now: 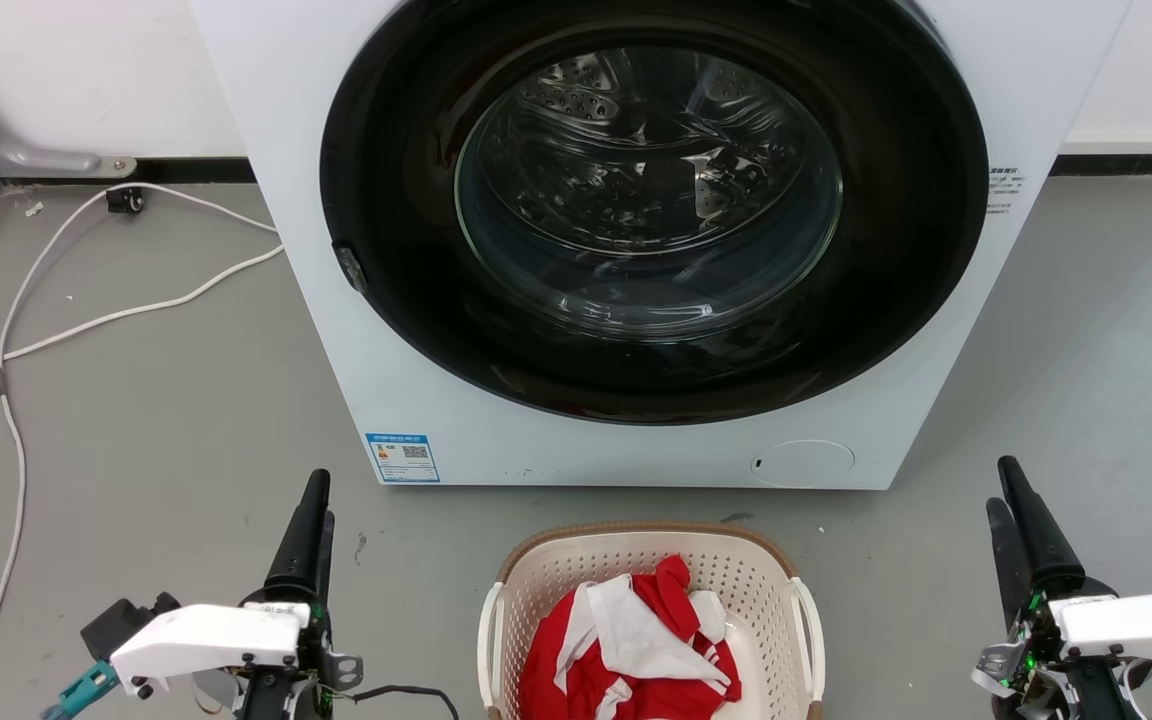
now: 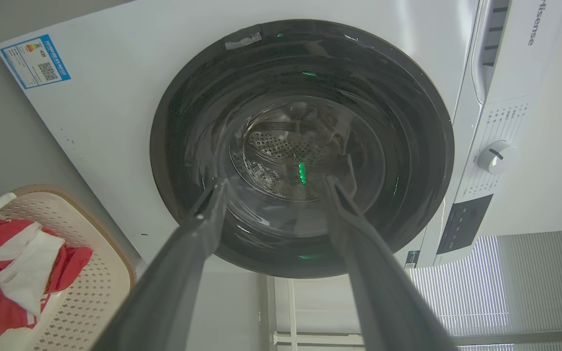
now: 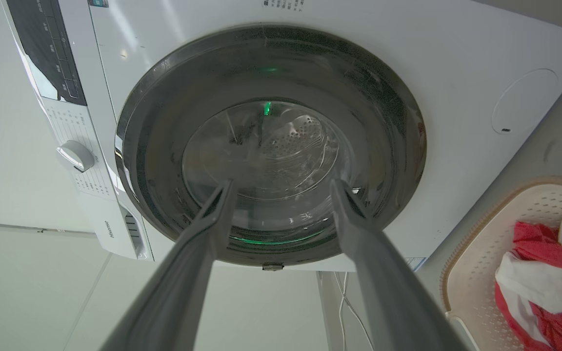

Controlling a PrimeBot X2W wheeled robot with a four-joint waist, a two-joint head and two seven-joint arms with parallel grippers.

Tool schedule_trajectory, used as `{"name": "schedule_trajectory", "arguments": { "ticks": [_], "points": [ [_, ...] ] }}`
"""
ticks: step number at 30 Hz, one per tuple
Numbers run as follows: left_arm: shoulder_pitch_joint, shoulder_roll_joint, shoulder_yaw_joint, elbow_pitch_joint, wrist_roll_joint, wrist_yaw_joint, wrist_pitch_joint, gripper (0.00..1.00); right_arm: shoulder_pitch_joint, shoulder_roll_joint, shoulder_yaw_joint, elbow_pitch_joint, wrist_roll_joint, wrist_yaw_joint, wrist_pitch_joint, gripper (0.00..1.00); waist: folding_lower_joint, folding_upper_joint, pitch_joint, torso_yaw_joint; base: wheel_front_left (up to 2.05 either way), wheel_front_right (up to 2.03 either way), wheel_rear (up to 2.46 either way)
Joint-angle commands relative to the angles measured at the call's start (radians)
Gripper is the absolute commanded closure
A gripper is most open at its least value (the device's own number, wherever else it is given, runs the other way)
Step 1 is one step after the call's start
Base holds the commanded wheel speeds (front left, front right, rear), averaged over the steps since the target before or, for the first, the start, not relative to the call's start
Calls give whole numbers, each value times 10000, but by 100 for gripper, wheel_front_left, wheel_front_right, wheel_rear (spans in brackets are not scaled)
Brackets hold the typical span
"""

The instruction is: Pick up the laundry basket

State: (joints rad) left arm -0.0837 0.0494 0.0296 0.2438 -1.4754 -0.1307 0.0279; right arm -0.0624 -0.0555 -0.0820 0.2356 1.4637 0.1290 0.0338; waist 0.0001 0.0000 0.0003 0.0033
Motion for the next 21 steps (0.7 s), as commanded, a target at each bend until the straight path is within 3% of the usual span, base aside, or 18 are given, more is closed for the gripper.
{"name": "schedule_trajectory", "arguments": {
  "ticks": [1, 11, 21],
  "points": [
    [-301, 44, -73, -218, 256, 0, -83, 0, -145, -75, 7, -227, -269, 4, -82, 0, 0, 0, 0, 2, 0, 0, 0],
    [-333, 41, -421, -528, 2170, 0, -490, 0, -50, -22, 30, -501, -2914, 7, -497, 0, 0, 0, -28, 29, 0, 0, 0],
    [-389, 38, -776, -543, 4755, 0, -891, 0, 25, 7, 138, -674, -5777, 10, -908, 0, 0, 0, -62, 55, 0, 0, 0]
  ]
}}
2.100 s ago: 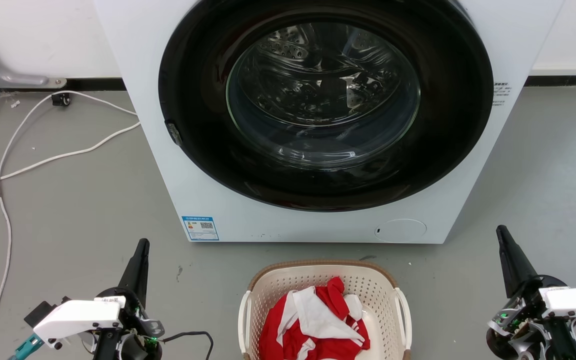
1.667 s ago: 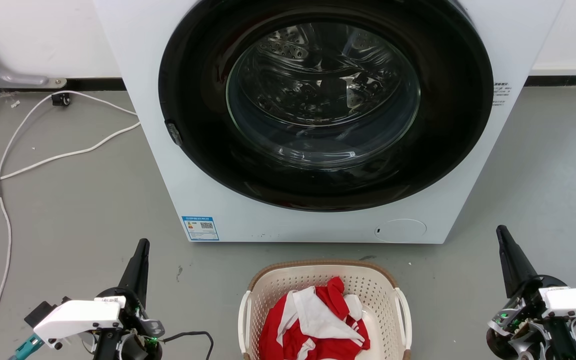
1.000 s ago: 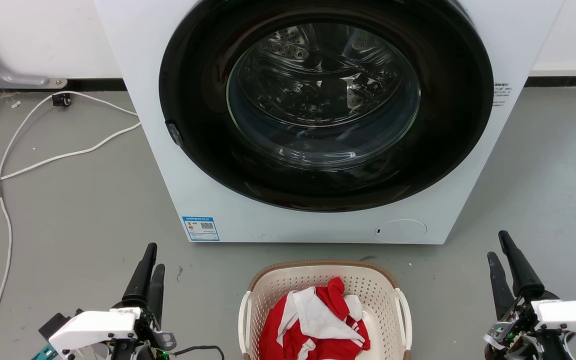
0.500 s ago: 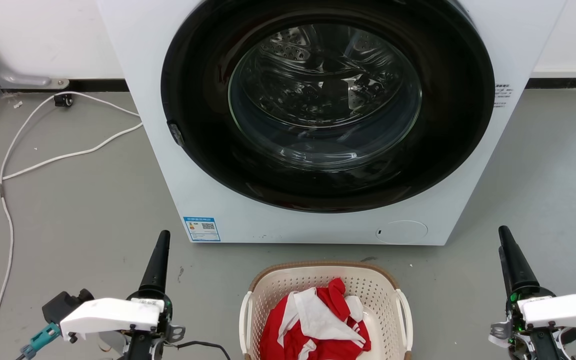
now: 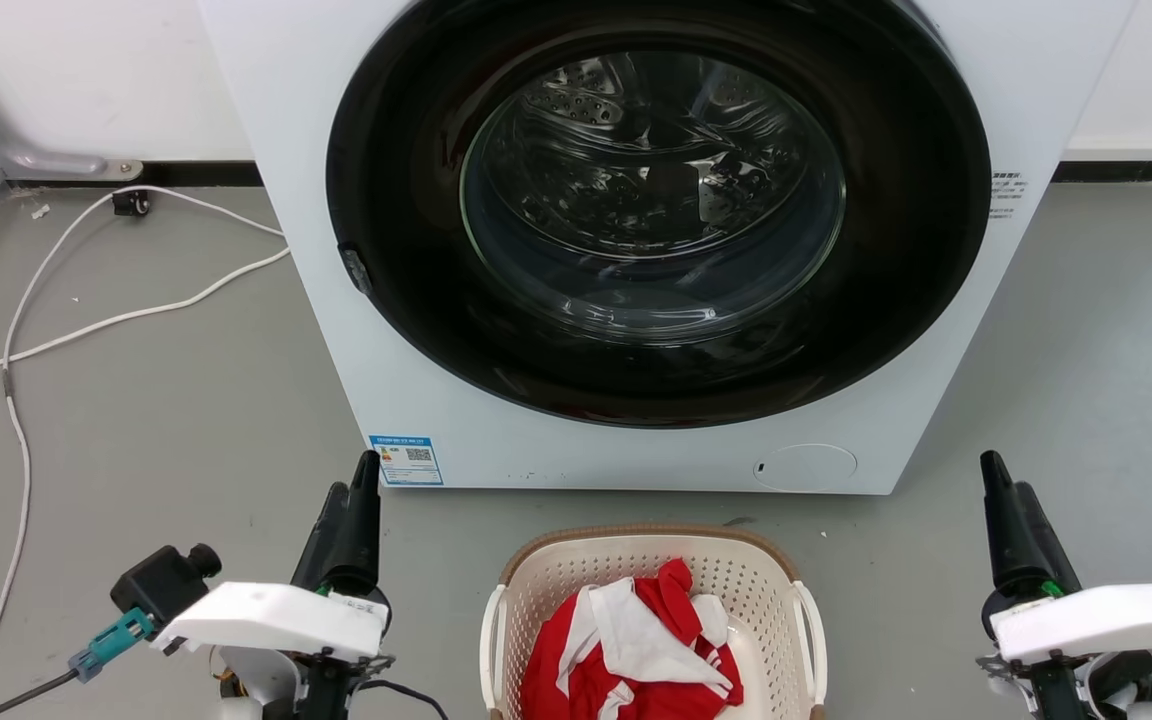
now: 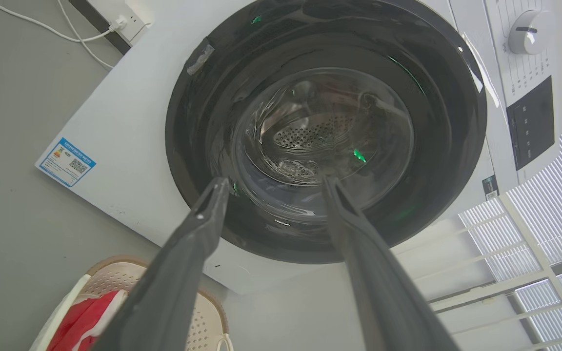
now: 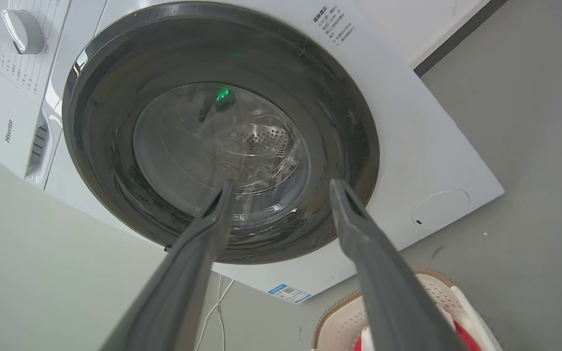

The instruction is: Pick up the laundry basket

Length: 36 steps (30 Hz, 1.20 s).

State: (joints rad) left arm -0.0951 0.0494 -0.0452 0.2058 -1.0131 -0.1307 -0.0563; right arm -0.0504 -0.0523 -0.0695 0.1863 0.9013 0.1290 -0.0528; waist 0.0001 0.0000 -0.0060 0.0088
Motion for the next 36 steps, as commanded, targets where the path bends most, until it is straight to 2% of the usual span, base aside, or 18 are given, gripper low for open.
{"name": "schedule_trajectory", "arguments": {
  "ticks": [1, 11, 36],
  "points": [
    [-274, 38, -56, -168, 359, 0, -83, 0, -84, -24, 32, -194, -414, 10, -73, 0, 0, 0, -2, 2, 0, 0, 0],
    [-255, 54, -297, -174, 2203, 0, -404, 0, 18, -6, 117, -399, -2577, 13, -251, 0, 0, 0, -23, 23, 0, 0, 0],
    [-286, 240, -893, 175, 5698, 141, -1095, 0, 362, 7, 188, -841, -5755, 18, -288, 0, 0, 0, -86, 68, 0, 0, 0]
  ]
}}
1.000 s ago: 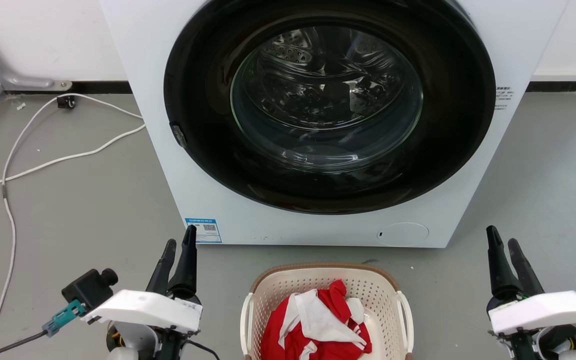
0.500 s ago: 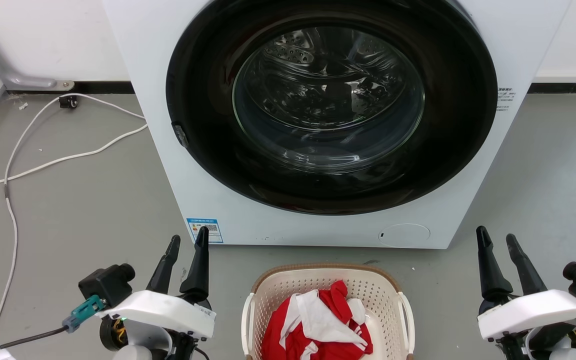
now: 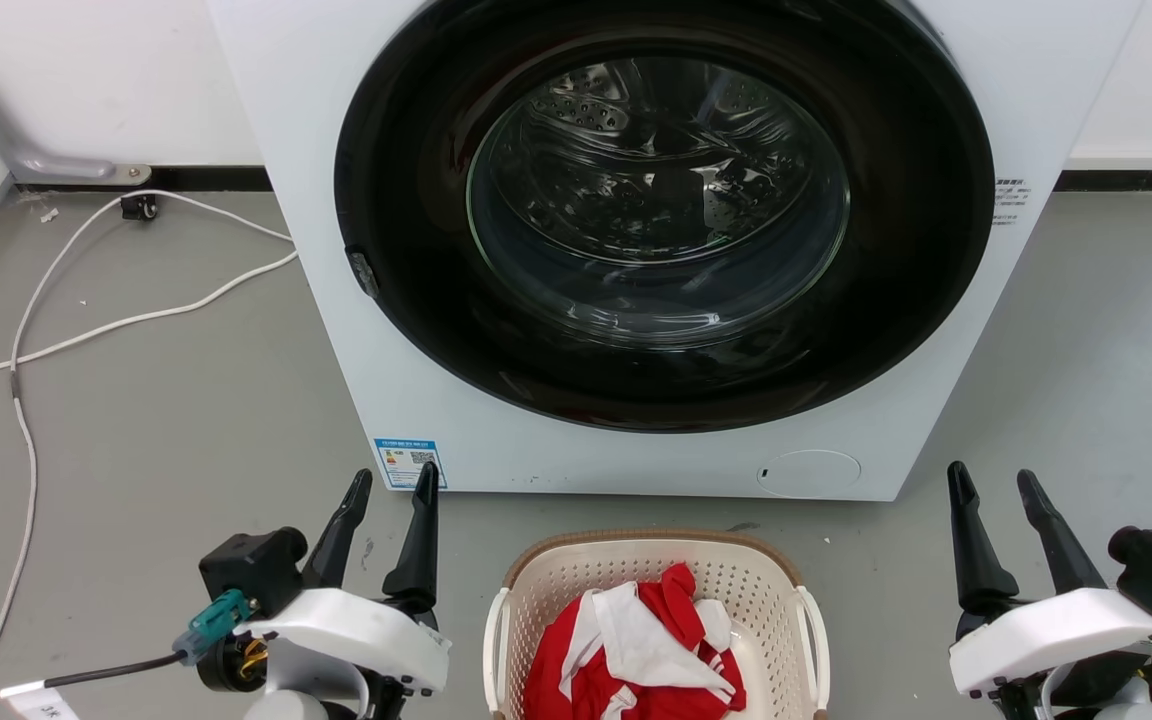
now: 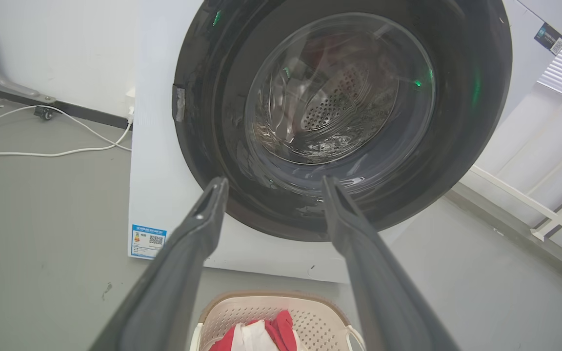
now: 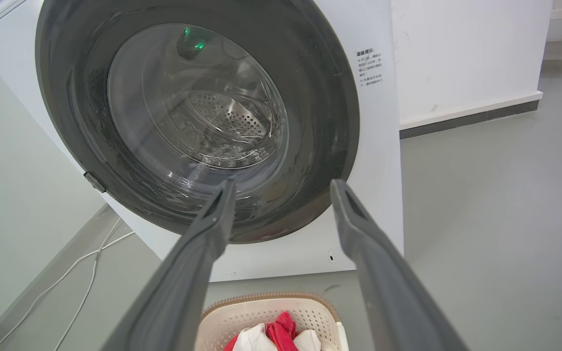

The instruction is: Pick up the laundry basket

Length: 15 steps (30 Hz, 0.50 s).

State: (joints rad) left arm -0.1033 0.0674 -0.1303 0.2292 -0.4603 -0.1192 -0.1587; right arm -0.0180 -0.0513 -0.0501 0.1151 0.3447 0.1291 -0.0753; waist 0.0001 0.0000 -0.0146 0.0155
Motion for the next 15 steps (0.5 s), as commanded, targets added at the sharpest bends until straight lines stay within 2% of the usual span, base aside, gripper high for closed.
{"name": "schedule_trajectory", "arguments": {
  "ticks": [1, 15],
  "points": [
    [-208, 65, -65, -50, 277, 31, -89, 0, 46, -2, -10, -134, -265, 16, -77, 0, -1, 0, 0, 3, 0, 0, 0],
    [-256, 94, -295, 136, 1587, 118, -419, 0, 147, 3, -34, -177, -1373, 19, -271, 0, -1, 0, -1, 43, 0, 0, 0]
  ]
}}
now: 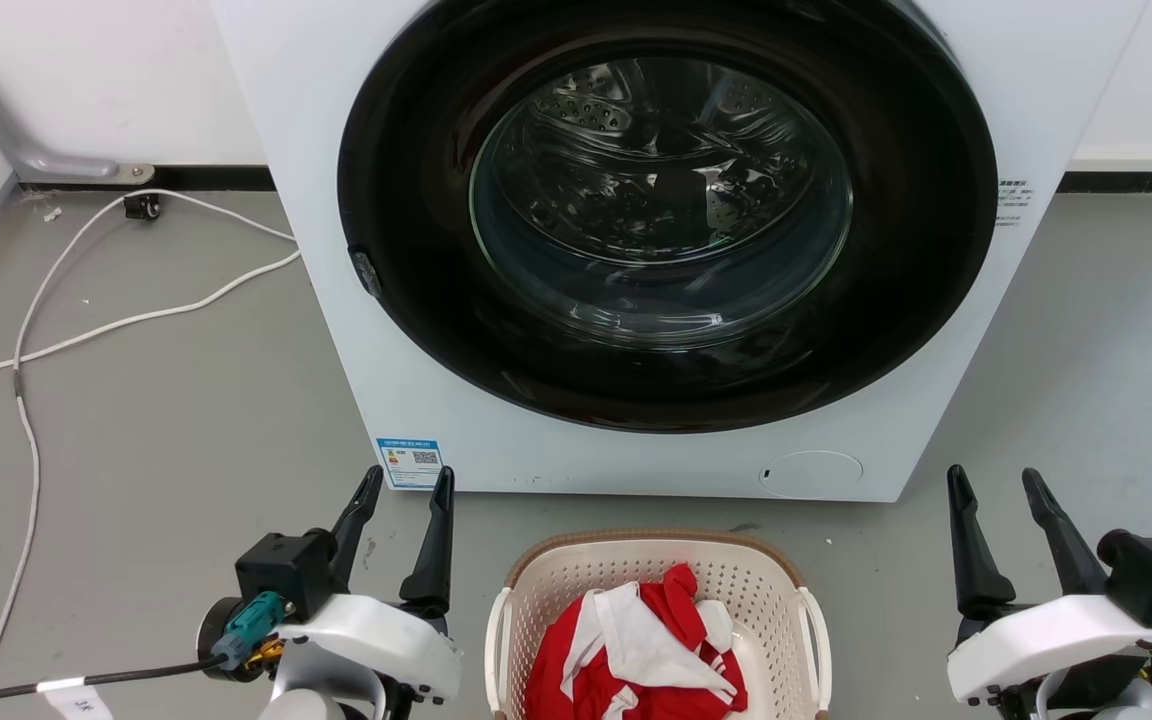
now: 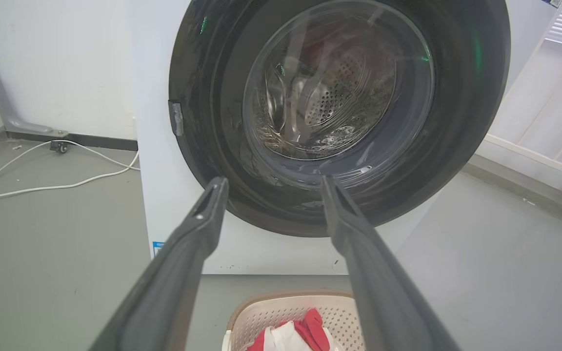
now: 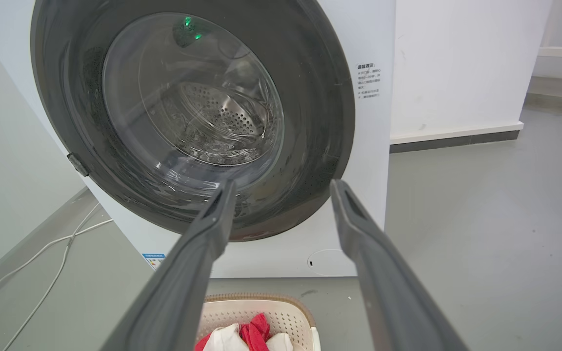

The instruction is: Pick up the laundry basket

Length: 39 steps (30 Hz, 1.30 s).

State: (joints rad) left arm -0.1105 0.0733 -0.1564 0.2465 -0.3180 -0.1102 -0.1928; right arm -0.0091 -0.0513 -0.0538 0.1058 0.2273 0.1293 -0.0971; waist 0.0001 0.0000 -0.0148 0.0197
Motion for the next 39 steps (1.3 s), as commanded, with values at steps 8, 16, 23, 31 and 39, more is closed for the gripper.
{"name": "schedule_trajectory", "arguments": {
  "ticks": [8, 16, 23, 31, 39],
  "points": [
    [-147, 23, -87, 8, 734, 57, -224, 0, 86, 6, 44, -81, -778, 18, -214, 0, -1, 0, 6, 3, 0, 0, 0],
    [-113, -30, -106, 19, 1247, 52, -377, 0, 121, 9, 2, -99, -1170, 19, -478, 0, -1, 0, 13, 12, 0, 0, 0],
    [-138, -85, -99, 49, 1681, 39, -509, 0, 100, 12, -33, -27, -1303, 20, -768, 0, -1, 0, 31, 28, 0, 0, 0],
    [-128, -156, -4, 19, 1952, -6, -654, 0, 23, 15, -58, 68, -1402, 12, -1012, 0, -1, 0, 57, 57, 0, 0, 0],
    [-82, -197, 61, 41, 2239, -61, -738, 0, -22, 18, -70, 152, -1721, 13, -1115, 0, -1, 0, 85, 81, 0, 0, 0]
  ]
}}
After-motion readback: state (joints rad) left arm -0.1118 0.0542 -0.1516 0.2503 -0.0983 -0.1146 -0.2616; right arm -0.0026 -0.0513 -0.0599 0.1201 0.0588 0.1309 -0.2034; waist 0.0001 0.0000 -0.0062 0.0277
